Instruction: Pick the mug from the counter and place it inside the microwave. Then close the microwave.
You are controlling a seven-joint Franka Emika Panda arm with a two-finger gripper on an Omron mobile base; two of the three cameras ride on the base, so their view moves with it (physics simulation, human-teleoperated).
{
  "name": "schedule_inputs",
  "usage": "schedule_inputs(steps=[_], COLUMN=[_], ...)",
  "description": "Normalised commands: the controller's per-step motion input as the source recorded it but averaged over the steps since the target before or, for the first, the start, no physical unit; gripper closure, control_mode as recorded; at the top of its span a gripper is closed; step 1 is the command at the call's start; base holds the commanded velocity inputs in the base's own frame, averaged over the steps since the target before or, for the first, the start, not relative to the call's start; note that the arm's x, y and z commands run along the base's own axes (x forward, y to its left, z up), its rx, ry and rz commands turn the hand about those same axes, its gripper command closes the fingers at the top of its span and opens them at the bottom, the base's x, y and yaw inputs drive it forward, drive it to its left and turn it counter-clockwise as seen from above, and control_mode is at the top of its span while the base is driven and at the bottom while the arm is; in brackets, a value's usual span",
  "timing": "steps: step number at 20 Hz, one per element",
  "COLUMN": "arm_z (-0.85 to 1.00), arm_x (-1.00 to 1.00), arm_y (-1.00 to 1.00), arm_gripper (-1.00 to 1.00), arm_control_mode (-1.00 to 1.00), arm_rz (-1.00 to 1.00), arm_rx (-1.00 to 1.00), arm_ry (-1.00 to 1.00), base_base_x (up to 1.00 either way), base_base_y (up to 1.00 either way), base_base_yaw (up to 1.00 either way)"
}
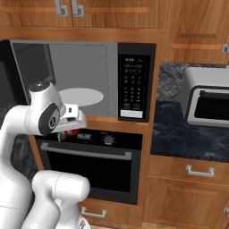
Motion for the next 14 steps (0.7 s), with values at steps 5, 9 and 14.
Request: schedule_inputs(steps=[5, 9, 14], arm_z=[0.00, 0.09, 0.15], arm_x=[0.46, 0.44, 0.08], arm_y=[0.24, 0.18, 0.16], arm_gripper=[1.00, 1.00, 1.00], arm_control_mode=[-1.00, -1.00, -1.00], arm_rz=[0.00, 0.00, 0.00], arm_rx=[0.04, 0.13, 0.12], arm_ry=[-0.07, -0.10, -0.11], base_base_x=[0.00, 0.00, 0.00], base_base_y=[0.00, 0.00, 0.00], base_base_yaw=[0.00, 0.00, 0.00])
